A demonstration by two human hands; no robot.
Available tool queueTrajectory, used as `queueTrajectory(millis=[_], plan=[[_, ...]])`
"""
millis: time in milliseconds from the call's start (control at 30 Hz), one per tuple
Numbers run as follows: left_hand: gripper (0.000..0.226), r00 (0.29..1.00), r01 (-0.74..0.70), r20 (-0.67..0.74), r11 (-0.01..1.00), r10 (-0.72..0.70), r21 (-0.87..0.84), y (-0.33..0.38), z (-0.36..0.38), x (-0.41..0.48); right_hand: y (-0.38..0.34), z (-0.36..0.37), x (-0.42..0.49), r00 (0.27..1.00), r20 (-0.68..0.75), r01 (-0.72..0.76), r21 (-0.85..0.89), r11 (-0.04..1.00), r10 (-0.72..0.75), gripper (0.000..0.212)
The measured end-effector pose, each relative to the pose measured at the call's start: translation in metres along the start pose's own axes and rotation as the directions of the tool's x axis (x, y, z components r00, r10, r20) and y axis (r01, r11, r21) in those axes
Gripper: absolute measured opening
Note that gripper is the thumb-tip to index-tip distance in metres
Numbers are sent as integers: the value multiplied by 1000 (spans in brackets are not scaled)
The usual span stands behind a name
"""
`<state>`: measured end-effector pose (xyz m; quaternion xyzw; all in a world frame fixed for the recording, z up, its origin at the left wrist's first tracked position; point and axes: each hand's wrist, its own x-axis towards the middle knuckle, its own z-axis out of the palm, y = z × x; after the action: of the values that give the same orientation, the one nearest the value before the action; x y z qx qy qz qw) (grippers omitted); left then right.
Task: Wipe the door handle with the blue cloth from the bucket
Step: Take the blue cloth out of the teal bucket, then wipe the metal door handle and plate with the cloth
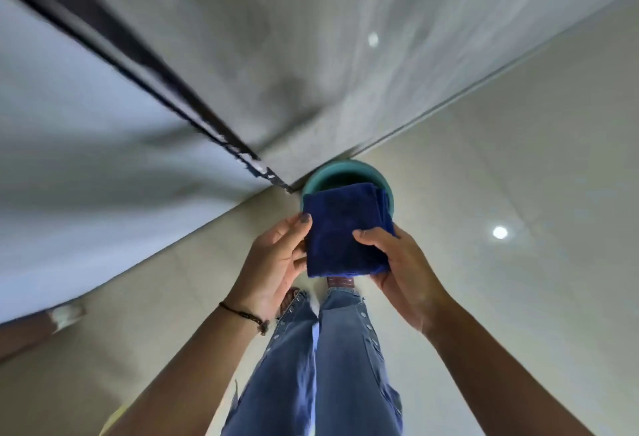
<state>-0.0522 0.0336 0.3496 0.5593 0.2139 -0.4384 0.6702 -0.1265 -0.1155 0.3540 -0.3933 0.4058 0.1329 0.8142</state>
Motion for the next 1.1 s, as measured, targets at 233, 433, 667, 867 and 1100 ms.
queueTrajectory(millis=[233,433,667,867,1100], plan=[[24,944,-278,-174,960,281,44,66,-40,-191,-32,117,-138,956,294,-3,-1,1000,3,23],[24,756,-503,-427,857,497,108,64,-113,-309,0,223,-188,826,529,10,-358,934,194,40],[36,362,-760,-802,649,476,42,48,-260,-394,64,356,-215,766,624,270,-528,805,152,11],[37,21,-715,-891,630,454,304,48,-422,-473,144,486,-243,733,669,493,-398,774,-123,13],[47,-151,-523,-787,627,598,577,94,-563,-557,223,626,-295,591,597,775,-234,588,-542,27]])
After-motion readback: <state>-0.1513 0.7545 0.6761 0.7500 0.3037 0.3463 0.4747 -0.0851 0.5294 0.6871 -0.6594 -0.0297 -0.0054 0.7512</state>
